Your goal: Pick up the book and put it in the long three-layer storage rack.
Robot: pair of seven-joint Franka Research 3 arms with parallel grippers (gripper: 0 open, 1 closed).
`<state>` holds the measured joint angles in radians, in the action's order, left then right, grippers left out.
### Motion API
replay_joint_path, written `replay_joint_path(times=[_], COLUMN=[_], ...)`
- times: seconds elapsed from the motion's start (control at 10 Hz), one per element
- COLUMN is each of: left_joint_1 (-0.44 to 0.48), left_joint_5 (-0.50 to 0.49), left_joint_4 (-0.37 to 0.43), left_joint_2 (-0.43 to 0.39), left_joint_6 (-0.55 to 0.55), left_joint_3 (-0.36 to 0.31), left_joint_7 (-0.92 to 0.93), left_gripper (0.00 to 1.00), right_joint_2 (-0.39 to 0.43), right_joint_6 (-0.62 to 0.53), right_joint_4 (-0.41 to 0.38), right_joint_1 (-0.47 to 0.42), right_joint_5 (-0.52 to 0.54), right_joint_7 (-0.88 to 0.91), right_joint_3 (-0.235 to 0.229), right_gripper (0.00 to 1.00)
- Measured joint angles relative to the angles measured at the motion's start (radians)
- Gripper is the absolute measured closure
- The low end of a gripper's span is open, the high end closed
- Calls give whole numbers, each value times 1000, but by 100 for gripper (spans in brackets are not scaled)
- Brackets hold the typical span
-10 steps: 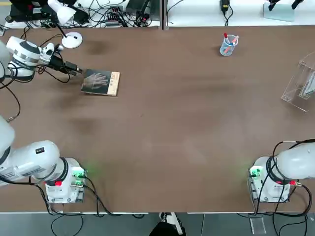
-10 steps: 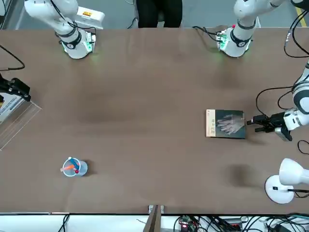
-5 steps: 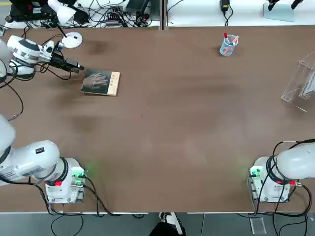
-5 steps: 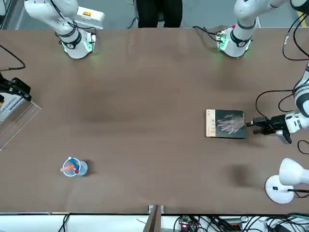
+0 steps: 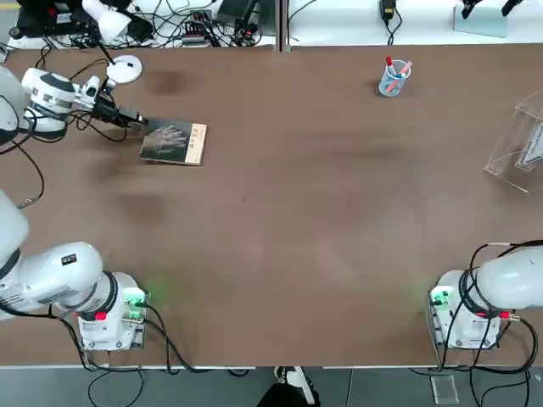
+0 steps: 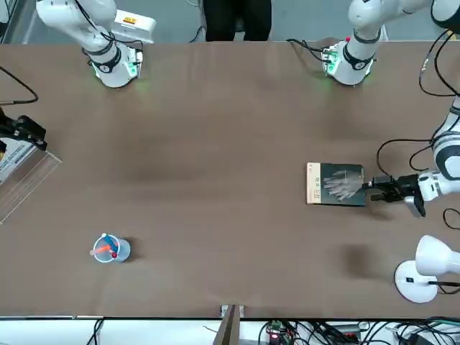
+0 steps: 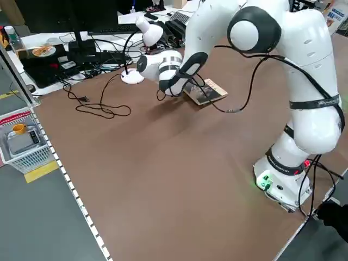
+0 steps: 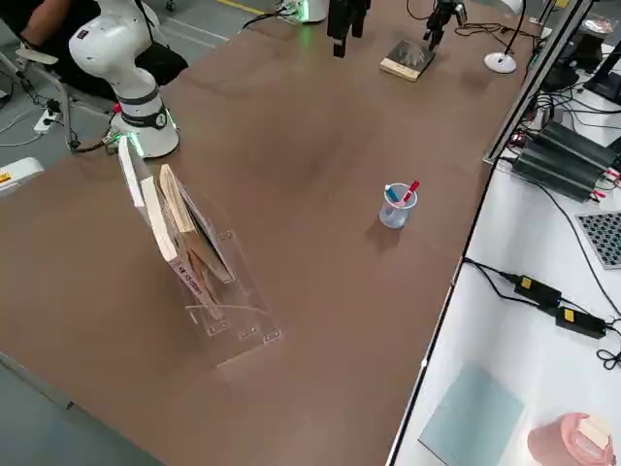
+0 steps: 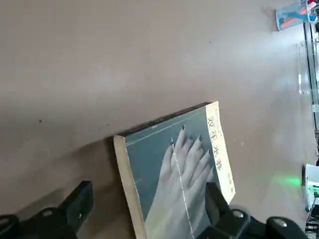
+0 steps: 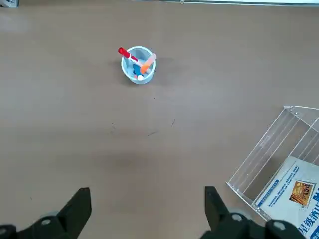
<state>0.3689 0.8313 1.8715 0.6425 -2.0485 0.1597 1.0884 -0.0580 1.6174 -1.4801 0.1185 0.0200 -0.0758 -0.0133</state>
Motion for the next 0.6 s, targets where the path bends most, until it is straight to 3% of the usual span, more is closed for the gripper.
replay_joint_path(times=[0.6], left_joint_1=[-1], left_joint_5=[27], left_joint_4=[-8], left_joint_2=[13], left_joint_6=[8], left_joint_3=[13], left_joint_7=[9], left_gripper=[1], right_joint_2=[0], right_joint_6=[0], right_joint_4=[0], right_joint_1=[0], right_joint_5=[0], right_joint_7=[0], right_joint_3=[0], right_gripper=[0])
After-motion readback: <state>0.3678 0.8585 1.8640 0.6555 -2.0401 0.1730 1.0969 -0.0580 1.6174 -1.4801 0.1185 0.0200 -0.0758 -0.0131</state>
